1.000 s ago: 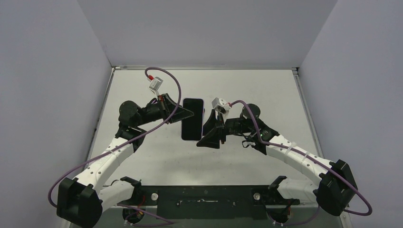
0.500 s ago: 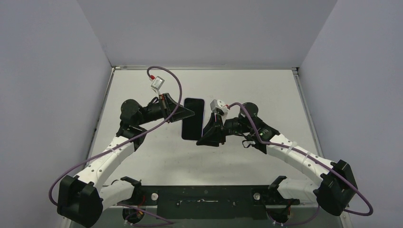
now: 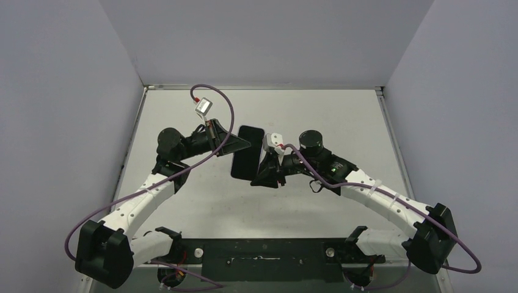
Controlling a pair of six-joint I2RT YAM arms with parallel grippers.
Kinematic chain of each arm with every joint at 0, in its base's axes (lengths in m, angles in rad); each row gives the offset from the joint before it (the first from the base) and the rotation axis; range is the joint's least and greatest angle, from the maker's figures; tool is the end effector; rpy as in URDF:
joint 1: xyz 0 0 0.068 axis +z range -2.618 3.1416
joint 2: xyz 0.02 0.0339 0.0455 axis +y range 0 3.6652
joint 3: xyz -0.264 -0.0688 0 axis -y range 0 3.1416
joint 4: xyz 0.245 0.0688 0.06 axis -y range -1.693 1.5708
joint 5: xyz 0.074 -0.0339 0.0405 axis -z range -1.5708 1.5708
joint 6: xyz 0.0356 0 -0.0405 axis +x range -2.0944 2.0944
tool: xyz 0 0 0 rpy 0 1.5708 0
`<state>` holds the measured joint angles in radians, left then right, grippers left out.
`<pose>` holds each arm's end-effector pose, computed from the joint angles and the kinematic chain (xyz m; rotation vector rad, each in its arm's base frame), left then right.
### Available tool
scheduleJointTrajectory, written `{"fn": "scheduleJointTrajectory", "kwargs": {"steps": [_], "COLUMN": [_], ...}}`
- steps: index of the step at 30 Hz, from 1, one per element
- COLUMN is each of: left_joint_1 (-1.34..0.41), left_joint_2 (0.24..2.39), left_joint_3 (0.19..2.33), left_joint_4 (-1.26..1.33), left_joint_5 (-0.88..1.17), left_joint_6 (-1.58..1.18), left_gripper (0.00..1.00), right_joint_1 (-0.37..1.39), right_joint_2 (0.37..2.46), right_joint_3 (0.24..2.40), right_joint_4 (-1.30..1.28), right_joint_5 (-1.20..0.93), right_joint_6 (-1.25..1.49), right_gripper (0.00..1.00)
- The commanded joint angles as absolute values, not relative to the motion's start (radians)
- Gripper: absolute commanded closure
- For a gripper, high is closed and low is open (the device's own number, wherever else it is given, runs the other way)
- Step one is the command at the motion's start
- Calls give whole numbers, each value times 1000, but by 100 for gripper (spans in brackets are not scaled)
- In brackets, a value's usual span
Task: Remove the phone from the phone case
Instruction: Remove the phone case from the phone.
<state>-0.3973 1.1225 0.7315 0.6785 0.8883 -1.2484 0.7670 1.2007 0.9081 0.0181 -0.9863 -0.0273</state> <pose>0.2175 -0.1212 0.3409 0.2396 1.6810 -1.8688 0.1713 0.2064 0.3210 -1.3800 1.3848 1.4030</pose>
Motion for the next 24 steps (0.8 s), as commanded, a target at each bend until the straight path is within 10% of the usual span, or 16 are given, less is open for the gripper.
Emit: {"fn": "scheduleJointTrajectory", "kwargs": {"steps": [1, 12, 24], "left_joint_1": [-434, -433, -389], "left_joint_2": [1114, 1109, 1013], "left_joint_3": [745, 715, 648], "left_joint_4": [731, 786, 612], "left_joint_5": [904, 904, 550], "left_joint_6": [-1416, -1451, -1192], "left_gripper": [100, 100, 100], "right_joint_1": [769, 761, 723], "right_joint_2": [1213, 1205, 982], "right_joint_3": [956, 893, 744], "right_joint_4": [96, 173, 106], "right_joint_5": [-703, -422, -364], "right_joint_6": [-196, -131, 186], "right_gripper": [100, 97, 36]}}
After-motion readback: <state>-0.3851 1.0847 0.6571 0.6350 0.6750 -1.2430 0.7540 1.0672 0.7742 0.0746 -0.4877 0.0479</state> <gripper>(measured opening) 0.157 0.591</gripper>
